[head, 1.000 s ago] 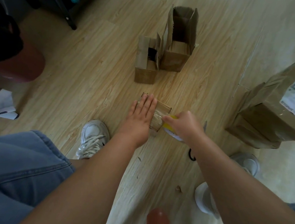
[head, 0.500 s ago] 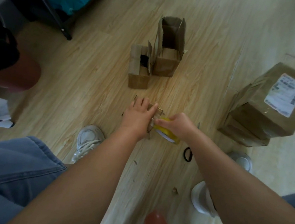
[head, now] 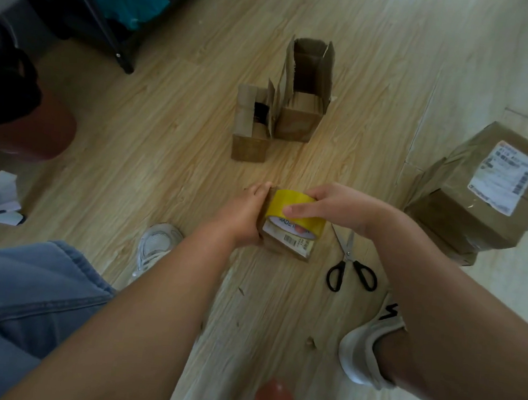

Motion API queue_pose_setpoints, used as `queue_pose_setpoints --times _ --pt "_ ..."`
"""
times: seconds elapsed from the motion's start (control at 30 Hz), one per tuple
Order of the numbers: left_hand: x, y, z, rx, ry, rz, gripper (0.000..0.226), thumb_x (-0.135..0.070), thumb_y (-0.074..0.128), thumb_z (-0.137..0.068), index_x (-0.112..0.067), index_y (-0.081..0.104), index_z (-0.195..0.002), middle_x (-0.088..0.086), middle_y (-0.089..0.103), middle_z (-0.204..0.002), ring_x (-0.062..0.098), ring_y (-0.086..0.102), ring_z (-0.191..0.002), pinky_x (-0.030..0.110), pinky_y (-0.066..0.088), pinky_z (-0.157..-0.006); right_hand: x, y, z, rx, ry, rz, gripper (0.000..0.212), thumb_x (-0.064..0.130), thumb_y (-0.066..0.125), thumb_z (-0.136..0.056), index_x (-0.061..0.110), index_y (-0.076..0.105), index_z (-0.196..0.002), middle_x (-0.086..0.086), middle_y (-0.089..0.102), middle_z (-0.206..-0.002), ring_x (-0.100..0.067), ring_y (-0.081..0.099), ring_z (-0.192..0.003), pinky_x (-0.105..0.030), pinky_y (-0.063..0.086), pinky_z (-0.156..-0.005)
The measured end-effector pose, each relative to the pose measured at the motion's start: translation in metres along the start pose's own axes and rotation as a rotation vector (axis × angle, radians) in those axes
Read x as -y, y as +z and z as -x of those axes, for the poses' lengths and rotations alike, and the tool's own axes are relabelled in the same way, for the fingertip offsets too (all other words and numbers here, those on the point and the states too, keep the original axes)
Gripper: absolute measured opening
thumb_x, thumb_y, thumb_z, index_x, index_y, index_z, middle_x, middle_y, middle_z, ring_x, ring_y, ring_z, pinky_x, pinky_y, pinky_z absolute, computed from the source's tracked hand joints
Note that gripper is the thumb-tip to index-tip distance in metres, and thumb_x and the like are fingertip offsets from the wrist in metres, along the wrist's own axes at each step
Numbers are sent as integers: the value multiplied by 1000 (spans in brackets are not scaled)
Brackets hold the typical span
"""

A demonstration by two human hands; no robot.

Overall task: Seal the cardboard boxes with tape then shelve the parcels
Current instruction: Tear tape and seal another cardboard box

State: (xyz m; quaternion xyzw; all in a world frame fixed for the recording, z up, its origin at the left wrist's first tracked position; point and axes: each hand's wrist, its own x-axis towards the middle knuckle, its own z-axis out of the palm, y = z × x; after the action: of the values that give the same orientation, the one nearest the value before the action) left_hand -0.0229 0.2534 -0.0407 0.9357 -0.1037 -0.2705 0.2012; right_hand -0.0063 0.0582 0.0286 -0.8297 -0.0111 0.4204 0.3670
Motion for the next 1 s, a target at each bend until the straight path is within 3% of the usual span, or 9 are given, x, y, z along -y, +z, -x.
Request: queue_pose_setpoints --times 0.17,0.3,0.37,0.43,0.5,0.6,0.73,0.87,1.0 --pt "9 0 1 0 -14 76 123 -17 90 -65 -19 8 -158 0 14 -164 21 31 -144 32 32 -112 0 9 -4 -91 7 -106 39 59 72 -81 23 79 -93 4 76 -96 -12 69 -97 -33 48 -99" --pt "12 0 2 6 -23 105 123 -19 89 -67 -21 7 -158 -1 13 -165 20 29 -145 31 30 -113 0 12 -7 -169 -11 -121 38 56 75 -81 17 77 -81 3 74 -79 -12 68 -79 -29 52 -77" --pt "15 -1 5 12 -53 119 121 -20 87 -69 -21 4 -158 0 14 -164 21 29 -145 31 29 -113 -7 11 -10 -193 31 -8 40 55 75 -81 16 73 -74 6 66 -65 -9 61 -63 -24 46 -60" --pt "18 -1 9 8 -81 122 121 -22 86 -71 -24 2 -158 -2 16 -164 20 30 -145 34 30 -113 -23 13 -12 -231 126 171 46 59 73 -81 13 70 -75 2 63 -66 -12 57 -58 -26 43 -54" --pt "16 -1 9 5 -53 93 119 -23 85 -72 -28 3 -158 -5 14 -164 19 29 -145 34 31 -114 -42 19 -12 -254 226 193 54 65 72 -78 11 67 -73 0 59 -65 -13 52 -55 -26 39 -50" --pt "14 -1 4 17 -47 91 120 -19 85 -72 -30 2 -157 -6 13 -164 17 28 -146 34 30 -115 -54 22 -9 -274 245 117 58 68 73 -74 12 59 -65 1 48 -59 -12 42 -52 -25 31 -49" --pt "24 -1 7 32 -107 109 123 -20 86 -71 -30 -1 -157 -7 14 -164 19 34 -142 37 34 -114 -51 13 -5 -203 175 10 56 61 70 -82 4 71 -82 -2 50 -70 -15 46 -64 -28 33 -58" --pt "24 -1 3 39 -111 120 124 -18 87 -70 -31 -1 -157 -8 12 -164 20 36 -141 37 35 -114 -50 9 -9 -174 190 121 41 51 70 -87 11 69 -77 0 55 -72 -14 51 -65 -27 36 -58" --pt "26 -1 -1 52 -116 144 124 -14 87 -70 -31 1 -157 -6 18 -163 20 41 -137 37 37 -111 -61 13 -15 -261 278 261 59 69 70 -78 13 57 -61 2 47 -58 -13 45 -52 -27 32 -51"
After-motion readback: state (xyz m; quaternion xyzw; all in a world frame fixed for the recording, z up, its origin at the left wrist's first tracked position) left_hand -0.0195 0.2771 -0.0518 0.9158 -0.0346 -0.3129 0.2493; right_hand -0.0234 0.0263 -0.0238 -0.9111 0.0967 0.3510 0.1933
